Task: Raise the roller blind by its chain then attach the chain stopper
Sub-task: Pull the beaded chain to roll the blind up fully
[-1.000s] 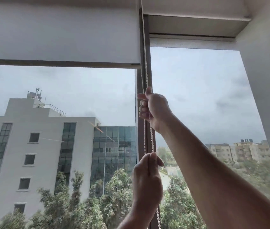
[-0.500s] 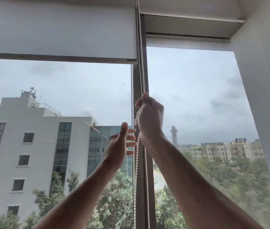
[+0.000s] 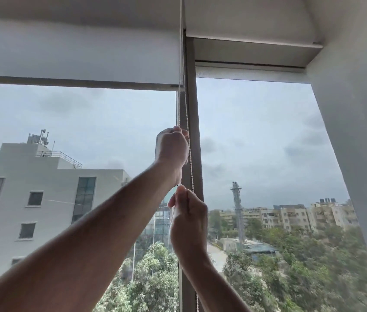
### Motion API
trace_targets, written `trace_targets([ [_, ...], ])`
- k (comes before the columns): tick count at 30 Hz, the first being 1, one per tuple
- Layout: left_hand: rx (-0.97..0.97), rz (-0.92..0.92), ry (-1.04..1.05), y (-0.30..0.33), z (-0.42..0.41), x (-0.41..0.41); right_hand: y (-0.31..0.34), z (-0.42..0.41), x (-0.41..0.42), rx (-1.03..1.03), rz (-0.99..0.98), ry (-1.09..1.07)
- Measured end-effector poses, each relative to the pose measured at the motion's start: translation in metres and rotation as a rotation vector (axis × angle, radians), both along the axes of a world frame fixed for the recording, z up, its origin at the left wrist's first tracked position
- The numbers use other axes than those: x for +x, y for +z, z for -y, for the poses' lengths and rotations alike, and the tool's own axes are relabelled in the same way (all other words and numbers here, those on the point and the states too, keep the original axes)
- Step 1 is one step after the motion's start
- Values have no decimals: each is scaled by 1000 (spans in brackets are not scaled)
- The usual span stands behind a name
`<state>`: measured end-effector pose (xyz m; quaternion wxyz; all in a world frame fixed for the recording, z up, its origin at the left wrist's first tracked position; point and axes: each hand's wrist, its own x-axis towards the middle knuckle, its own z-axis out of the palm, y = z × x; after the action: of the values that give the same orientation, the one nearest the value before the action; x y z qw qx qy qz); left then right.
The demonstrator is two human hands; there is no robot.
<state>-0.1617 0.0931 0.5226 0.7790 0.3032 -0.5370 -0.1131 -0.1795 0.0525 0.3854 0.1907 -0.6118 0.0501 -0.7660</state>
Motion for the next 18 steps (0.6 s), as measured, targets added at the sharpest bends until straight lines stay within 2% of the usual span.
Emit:
trace_targets([
  [3, -93, -44, 144, -5, 5, -4, 3, 5, -9, 31, -82, 188],
  [6, -149, -15, 196, -5, 0, -11, 12, 9, -27, 126, -168, 495],
  [8, -179, 0, 211, -3, -3, -15, 25, 12, -39, 167, -219, 598],
  [11, -200, 32, 234, -15, -6, -23, 48, 19, -54, 218, -276, 532],
  [18, -300, 151, 333, -79, 16, -23, 106, 9, -69, 252, -156, 356],
])
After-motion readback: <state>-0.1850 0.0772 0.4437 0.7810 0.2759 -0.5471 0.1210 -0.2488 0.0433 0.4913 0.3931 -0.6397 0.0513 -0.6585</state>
